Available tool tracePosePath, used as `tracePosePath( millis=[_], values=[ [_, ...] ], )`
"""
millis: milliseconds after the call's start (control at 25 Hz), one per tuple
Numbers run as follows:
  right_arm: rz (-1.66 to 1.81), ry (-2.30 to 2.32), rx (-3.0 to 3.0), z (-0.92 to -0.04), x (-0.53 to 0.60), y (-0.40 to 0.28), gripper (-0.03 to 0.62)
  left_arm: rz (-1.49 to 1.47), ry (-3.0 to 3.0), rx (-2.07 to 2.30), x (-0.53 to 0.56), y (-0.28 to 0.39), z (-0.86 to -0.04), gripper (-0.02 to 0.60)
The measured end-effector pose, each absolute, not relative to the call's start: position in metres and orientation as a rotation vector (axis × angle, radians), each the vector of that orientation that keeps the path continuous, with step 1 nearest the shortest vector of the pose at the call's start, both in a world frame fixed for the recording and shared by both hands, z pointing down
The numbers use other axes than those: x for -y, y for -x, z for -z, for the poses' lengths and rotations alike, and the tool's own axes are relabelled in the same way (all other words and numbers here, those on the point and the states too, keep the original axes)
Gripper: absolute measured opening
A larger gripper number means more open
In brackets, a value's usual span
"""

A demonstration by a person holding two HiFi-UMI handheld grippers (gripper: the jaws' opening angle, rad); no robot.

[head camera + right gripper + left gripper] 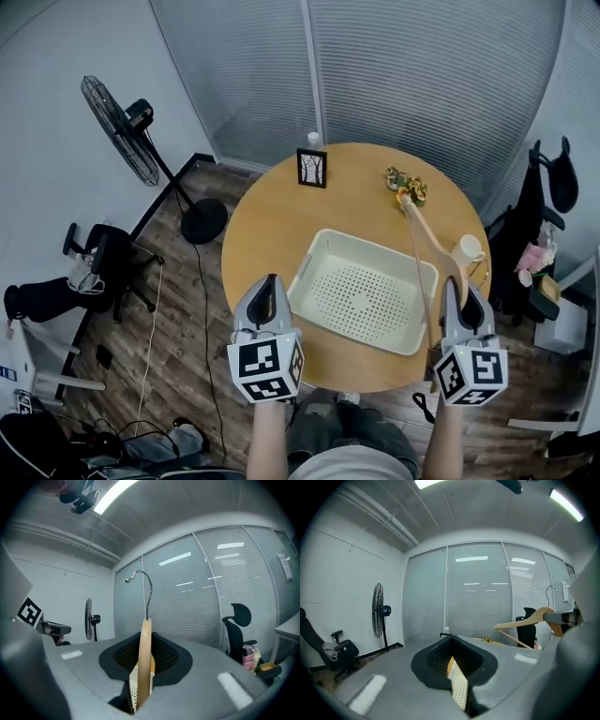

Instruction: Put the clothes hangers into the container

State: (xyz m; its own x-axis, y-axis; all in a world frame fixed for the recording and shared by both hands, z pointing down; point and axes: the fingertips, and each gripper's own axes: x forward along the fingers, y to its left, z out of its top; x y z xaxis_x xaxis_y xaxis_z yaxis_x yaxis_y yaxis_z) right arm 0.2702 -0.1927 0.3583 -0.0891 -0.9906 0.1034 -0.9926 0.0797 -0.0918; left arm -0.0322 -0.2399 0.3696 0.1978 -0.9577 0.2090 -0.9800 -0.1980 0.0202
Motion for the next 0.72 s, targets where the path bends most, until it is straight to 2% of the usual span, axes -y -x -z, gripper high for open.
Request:
tracePosePath(
  millis=[720],
  values=[
    [-0.311,-2.052,2.304,-0.379,0.233,-0.23,0.083,-0.28,-2.338,1.802,0.289,0.057,-0.385,0.0]
  ],
)
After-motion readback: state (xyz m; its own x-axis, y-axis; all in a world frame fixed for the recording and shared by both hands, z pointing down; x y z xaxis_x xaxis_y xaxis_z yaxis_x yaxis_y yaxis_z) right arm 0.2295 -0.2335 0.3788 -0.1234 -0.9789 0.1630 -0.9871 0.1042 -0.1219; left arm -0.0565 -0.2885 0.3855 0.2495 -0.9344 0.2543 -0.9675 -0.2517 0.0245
